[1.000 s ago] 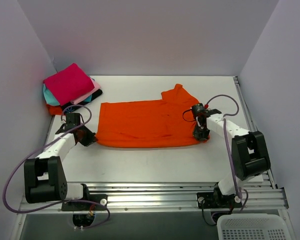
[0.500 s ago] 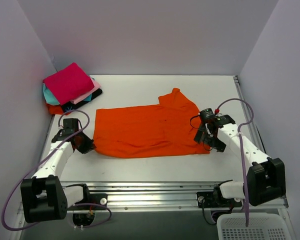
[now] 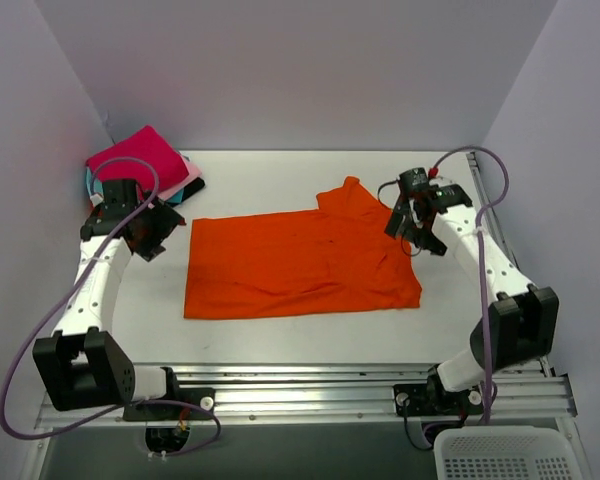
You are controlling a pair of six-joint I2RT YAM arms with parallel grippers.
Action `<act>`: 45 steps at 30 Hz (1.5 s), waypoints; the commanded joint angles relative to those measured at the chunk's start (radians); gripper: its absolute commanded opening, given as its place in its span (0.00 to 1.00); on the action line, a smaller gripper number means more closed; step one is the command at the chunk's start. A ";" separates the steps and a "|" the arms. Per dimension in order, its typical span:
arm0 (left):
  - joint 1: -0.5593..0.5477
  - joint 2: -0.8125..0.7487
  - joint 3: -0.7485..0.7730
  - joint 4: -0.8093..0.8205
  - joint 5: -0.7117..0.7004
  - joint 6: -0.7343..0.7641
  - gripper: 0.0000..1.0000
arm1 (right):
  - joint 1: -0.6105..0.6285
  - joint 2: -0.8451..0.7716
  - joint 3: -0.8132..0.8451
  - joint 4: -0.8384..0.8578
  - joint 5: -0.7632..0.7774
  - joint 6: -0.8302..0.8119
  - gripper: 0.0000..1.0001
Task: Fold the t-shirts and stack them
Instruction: Fold the flattened tshirt in 1/3 of the way, then grap the side of the flattened tshirt furthest away from the robot with both arms
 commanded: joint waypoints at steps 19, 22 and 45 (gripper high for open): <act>0.020 0.539 0.319 0.385 0.170 0.010 0.77 | -0.026 1.064 1.002 0.389 -0.319 -0.221 0.86; 0.021 0.588 0.354 0.390 0.187 0.027 0.76 | -0.034 1.115 1.025 0.458 -0.336 -0.178 0.86; 0.034 0.751 0.462 0.382 0.251 0.036 0.73 | -0.040 1.282 1.107 0.570 -0.294 -0.078 0.83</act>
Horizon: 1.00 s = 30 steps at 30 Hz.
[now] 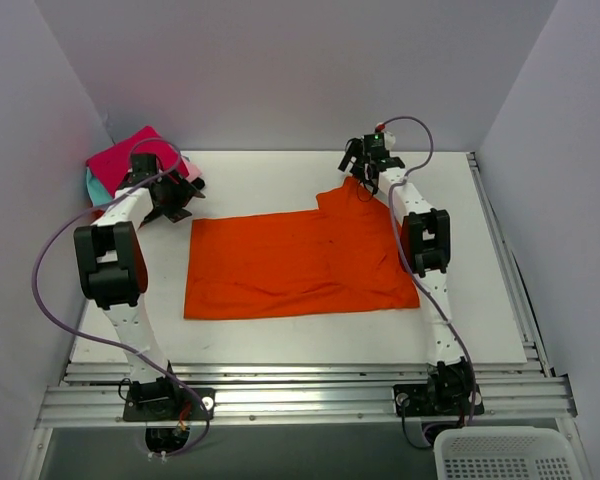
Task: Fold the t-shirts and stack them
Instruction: Grap the side of the flattened tshirt furthest away from the robot with both arms
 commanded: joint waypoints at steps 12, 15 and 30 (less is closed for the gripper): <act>0.046 0.010 0.003 0.058 0.028 -0.001 0.72 | 0.053 0.063 -0.010 -0.066 0.006 0.060 0.74; 0.046 0.007 -0.017 0.072 0.028 -0.010 0.72 | 0.053 0.023 -0.063 -0.069 0.017 0.057 0.72; 0.046 0.000 -0.101 0.136 0.040 -0.038 0.72 | 0.009 -0.088 -0.245 -0.075 0.075 0.007 0.01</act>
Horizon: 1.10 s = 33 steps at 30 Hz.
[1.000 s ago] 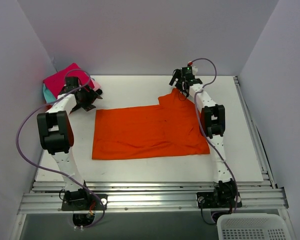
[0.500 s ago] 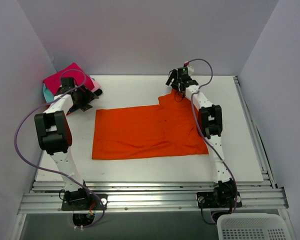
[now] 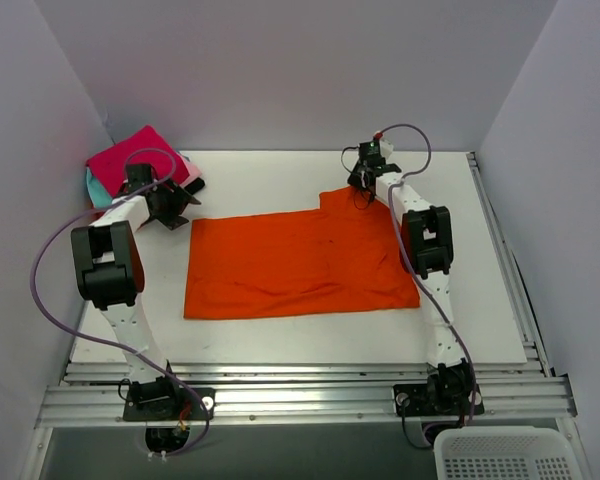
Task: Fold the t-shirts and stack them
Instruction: Grap the side of the flattened tshirt furthest away from the robot with both arms
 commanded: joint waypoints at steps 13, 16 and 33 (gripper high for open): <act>0.004 0.141 0.107 0.067 0.020 -0.011 0.72 | -0.018 0.012 -0.012 -0.189 0.034 -0.030 0.00; 0.002 0.144 0.096 0.068 0.022 -0.008 0.72 | -0.026 0.010 -0.015 -0.197 0.038 -0.033 0.00; -0.018 0.032 -0.093 0.087 0.005 0.022 0.67 | -0.032 -0.025 -0.070 -0.197 0.051 -0.029 0.00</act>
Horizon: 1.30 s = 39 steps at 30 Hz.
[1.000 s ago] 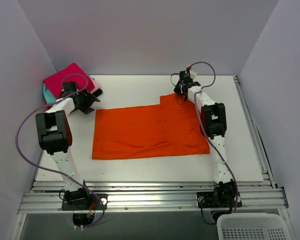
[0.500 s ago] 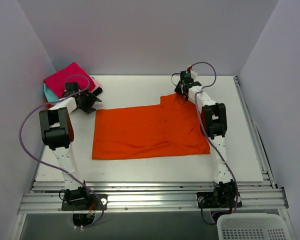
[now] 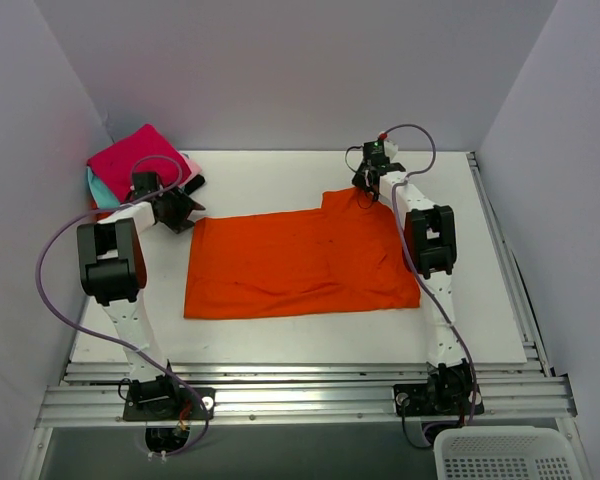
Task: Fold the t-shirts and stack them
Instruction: Grap the side of the flattened tshirt furthest away from the robot with both arms
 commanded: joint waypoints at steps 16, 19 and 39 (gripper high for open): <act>-0.010 0.017 0.003 -0.025 -0.007 0.006 0.38 | -0.014 -0.014 -0.074 -0.164 0.051 -0.035 0.00; -0.011 0.031 0.020 -0.020 -0.001 0.006 0.25 | -0.018 -0.011 -0.074 -0.165 0.051 -0.035 0.00; -0.022 -0.005 0.044 0.038 0.024 0.012 0.02 | -0.031 -0.034 -0.046 -0.178 0.060 -0.038 0.00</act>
